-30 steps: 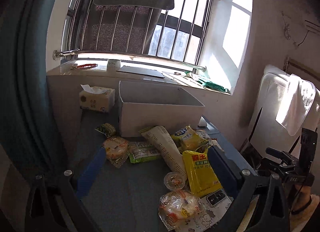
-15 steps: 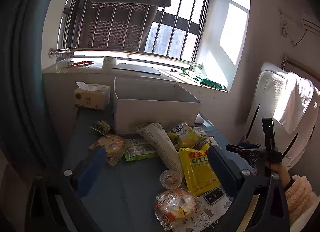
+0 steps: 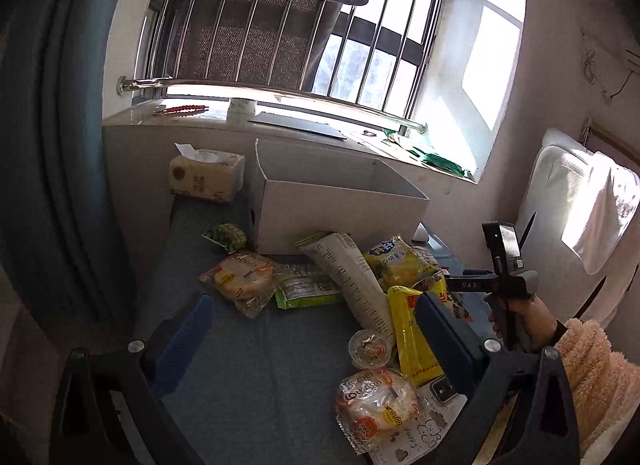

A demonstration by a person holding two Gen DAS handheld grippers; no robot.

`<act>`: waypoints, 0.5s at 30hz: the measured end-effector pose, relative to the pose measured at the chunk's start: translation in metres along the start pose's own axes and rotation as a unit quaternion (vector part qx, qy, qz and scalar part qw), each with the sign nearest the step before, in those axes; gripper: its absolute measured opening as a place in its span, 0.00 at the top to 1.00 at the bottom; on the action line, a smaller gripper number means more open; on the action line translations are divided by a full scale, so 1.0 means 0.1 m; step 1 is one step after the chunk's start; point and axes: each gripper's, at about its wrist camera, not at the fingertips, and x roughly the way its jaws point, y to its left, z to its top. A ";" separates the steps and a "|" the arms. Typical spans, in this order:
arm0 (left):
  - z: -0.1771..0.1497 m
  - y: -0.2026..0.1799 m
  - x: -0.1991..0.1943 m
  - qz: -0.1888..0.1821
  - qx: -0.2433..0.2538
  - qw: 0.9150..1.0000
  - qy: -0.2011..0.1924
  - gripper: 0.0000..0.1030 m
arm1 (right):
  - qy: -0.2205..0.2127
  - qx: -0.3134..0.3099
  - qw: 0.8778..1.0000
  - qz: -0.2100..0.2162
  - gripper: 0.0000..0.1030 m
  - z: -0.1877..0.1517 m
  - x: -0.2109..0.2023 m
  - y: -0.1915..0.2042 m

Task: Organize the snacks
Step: 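Grasp the cream pastry packet with the right tool while the left tool grasps the round bread bag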

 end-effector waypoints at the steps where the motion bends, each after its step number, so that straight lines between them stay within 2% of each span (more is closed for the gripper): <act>1: 0.00 0.02 0.01 -0.001 -0.002 1.000 0.002 0.00 | 0.012 0.005 1.000 0.004 0.01 0.01 0.04 -0.03; 3: -0.01 0.04 0.04 -0.001 -0.006 1.000 0.007 0.00 | 0.020 -0.003 1.000 0.002 0.09 0.02 0.08 -0.06; 4: -0.01 0.04 0.05 -0.001 -0.007 1.000 0.007 0.00 | 0.023 -0.020 0.999 -0.010 0.18 0.02 0.09 -0.03; 5: -0.01 0.04 0.05 -0.001 -0.007 1.000 0.007 0.00 | 0.021 -0.041 0.999 -0.023 0.33 0.01 0.08 0.01; 6: -0.01 0.04 0.06 -0.001 -0.007 1.000 0.008 0.00 | 0.016 -0.056 0.998 -0.005 0.48 0.00 0.06 0.03; 7: -0.02 0.04 0.07 0.000 -0.007 1.000 0.009 0.00 | 0.015 -0.065 0.998 0.006 0.54 -0.01 0.05 0.05; 9: -0.02 0.03 0.09 0.001 -0.004 1.000 0.012 0.00 | 0.019 -0.072 0.997 0.005 0.55 -0.02 0.03 0.06; 11: -0.03 0.03 0.12 0.002 0.002 1.000 0.016 0.00 | 0.015 -0.051 0.998 0.034 0.55 -0.04 -0.01 -0.01; 15: -0.01 0.06 0.25 0.012 0.026 0.999 0.027 0.00 | -0.025 -0.020 0.999 0.045 0.55 -0.08 -0.28 -0.18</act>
